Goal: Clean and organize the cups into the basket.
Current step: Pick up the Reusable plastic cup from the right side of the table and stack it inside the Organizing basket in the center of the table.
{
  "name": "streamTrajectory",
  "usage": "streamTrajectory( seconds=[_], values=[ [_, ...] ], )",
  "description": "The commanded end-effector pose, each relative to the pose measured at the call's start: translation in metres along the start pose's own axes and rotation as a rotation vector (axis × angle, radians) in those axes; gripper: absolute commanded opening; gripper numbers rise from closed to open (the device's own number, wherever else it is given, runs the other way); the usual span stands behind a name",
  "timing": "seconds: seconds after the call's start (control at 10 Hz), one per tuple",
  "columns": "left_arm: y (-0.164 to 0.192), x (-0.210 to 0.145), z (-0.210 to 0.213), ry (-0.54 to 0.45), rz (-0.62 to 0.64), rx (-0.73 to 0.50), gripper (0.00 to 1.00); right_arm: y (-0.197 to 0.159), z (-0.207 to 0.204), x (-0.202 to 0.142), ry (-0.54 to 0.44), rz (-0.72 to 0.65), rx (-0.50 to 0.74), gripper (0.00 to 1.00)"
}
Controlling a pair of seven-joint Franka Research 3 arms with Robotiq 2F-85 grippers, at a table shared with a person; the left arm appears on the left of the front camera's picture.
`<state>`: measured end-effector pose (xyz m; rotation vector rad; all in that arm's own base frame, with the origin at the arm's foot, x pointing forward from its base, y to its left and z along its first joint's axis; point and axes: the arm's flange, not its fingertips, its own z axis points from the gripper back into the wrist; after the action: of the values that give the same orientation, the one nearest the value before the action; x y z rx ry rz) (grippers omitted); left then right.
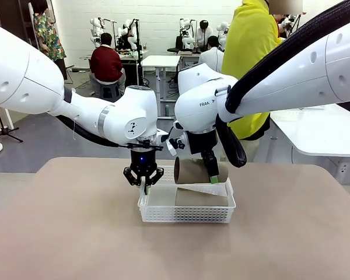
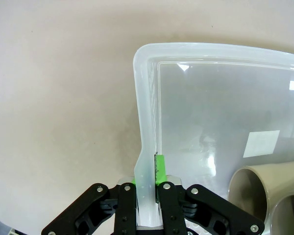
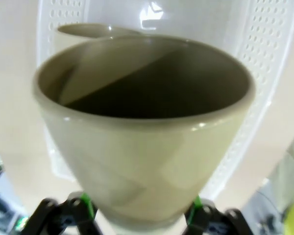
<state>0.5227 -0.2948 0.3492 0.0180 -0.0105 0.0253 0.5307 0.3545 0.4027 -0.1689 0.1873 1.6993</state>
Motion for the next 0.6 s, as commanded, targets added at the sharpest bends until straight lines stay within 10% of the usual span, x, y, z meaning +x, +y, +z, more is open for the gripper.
streamTrajectory(
  seconds=[0.0,0.5],
  values=[
    [-0.007,-0.006,0.001,0.000,-0.017,0.002,0.00,-0.012,-0.005,0.005,-0.006,-0.051,-0.014,0.81],
    [-0.007,-0.006,0.001,0.000,-0.017,0.002,0.00,-0.010,-0.009,-0.007,-0.102,-0.026,-0.004,0.81]
  ],
)
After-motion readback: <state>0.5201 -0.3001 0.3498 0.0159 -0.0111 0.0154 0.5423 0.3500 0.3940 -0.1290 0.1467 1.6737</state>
